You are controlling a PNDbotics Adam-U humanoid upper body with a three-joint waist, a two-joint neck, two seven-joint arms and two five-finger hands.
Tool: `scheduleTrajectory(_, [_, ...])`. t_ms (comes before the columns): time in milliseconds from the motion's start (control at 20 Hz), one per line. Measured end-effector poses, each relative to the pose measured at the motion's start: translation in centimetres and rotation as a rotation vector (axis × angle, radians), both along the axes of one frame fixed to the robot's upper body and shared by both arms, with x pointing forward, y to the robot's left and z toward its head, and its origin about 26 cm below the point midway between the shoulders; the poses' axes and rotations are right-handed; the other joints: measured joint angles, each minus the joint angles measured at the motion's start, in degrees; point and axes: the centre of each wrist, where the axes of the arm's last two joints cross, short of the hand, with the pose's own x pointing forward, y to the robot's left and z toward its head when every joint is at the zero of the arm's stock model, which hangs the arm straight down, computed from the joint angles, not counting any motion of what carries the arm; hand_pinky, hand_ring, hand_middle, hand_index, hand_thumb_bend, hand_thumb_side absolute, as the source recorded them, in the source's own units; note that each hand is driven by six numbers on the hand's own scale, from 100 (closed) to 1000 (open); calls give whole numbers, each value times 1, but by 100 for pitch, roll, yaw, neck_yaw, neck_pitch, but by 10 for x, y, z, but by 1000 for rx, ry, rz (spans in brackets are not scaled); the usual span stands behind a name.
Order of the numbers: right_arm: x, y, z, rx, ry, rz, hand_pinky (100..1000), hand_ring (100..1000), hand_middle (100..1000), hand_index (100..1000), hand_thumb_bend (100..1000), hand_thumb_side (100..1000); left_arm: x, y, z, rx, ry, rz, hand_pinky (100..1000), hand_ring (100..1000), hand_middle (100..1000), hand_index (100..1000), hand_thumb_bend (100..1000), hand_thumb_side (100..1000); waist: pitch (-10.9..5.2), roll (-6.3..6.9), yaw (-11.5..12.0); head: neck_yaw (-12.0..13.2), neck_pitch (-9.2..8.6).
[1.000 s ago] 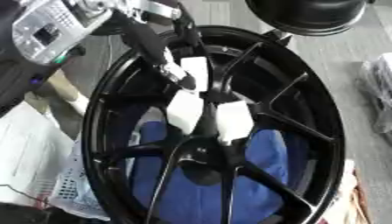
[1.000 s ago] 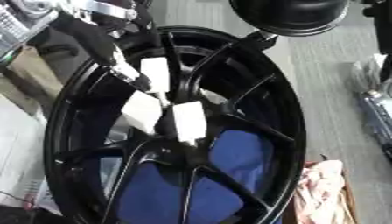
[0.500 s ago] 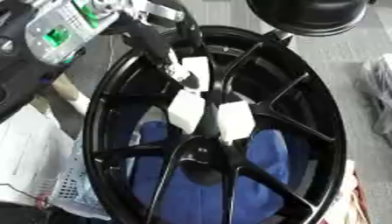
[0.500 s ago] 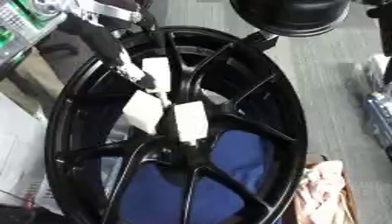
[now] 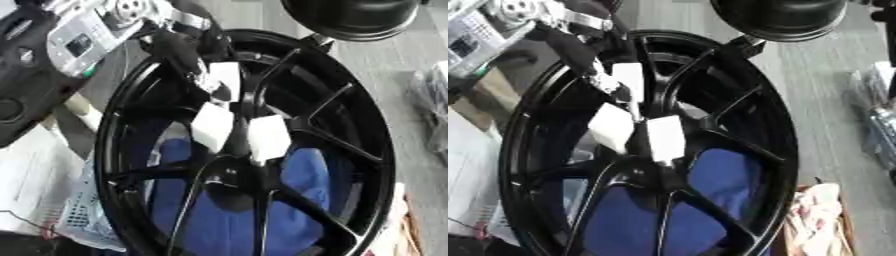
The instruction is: Pull the pin out of the wheel hub.
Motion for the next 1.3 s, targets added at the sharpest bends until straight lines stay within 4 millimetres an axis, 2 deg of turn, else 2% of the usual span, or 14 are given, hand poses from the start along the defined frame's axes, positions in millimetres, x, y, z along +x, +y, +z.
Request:
scheduleTrajectory(300, [0,0,0,4,-5,-2,579,594,535,635,100,728,6,0,-5,2,16,10,895,844,755,826,530,695,1,0,-19,41,0])
scheduleTrajectory(450, [0,0,-1,8,-8,-2,579,594,535,635,100,730,6,-2,-5,-10,27,1,881,836,764,821,505,697,1,0,-19,45,0])
scheduleTrajectory(800, [0,0,-3,19,-8,-4,578,593,534,634,100,733,5,-6,-5,-26,44,-12,883,853,814,840,530,704,1,-1,-19,65,0])
scheduleTrajectory(1300, [0,0,-3,24,-10,-3,578,594,536,634,100,733,3,-12,-5,-27,44,-33,879,842,803,834,514,696,2,-3,-13,75,0])
